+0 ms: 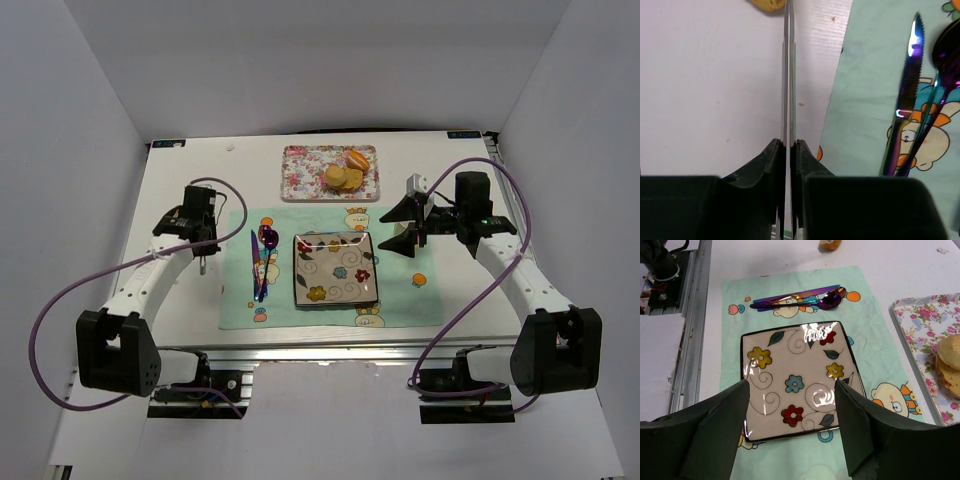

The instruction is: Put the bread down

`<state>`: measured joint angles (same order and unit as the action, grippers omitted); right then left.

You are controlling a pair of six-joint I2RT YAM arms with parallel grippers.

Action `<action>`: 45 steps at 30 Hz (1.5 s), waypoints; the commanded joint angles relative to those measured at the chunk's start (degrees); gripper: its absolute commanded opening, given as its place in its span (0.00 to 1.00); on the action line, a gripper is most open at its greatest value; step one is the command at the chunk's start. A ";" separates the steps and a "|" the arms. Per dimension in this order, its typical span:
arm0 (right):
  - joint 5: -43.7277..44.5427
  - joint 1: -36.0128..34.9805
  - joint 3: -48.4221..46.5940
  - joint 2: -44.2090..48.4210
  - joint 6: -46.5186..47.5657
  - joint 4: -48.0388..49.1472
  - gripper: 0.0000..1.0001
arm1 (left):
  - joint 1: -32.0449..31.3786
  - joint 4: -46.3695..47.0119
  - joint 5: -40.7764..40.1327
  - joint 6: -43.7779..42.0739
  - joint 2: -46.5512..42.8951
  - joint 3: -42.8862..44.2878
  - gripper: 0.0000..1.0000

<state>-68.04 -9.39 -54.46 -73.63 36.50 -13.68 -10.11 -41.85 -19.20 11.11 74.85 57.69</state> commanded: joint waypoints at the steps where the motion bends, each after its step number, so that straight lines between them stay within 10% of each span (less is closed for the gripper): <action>1: -1.33 0.25 -1.02 -0.40 0.94 -0.89 0.73 | 0.73 1.83 -0.27 1.13 -4.88 -1.04 0.00; 13: -1.67 0.25 -0.56 0.06 1.03 -1.10 0.73 | 0.80 1.66 4.09 1.28 -6.04 3.80 0.00; 24: -1.75 0.25 -1.00 -0.45 1.11 -0.91 0.73 | -6.36 5.46 39.28 -4.91 -9.15 3.82 0.00; 45: -1.44 0.25 -2.78 -1.72 0.92 -1.66 0.73 | -26.49 1.20 37.50 -3.37 -7.61 -3.33 0.10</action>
<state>-68.14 -9.39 -55.06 -75.59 36.64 -14.33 -35.88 -41.03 19.85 6.74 67.00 54.17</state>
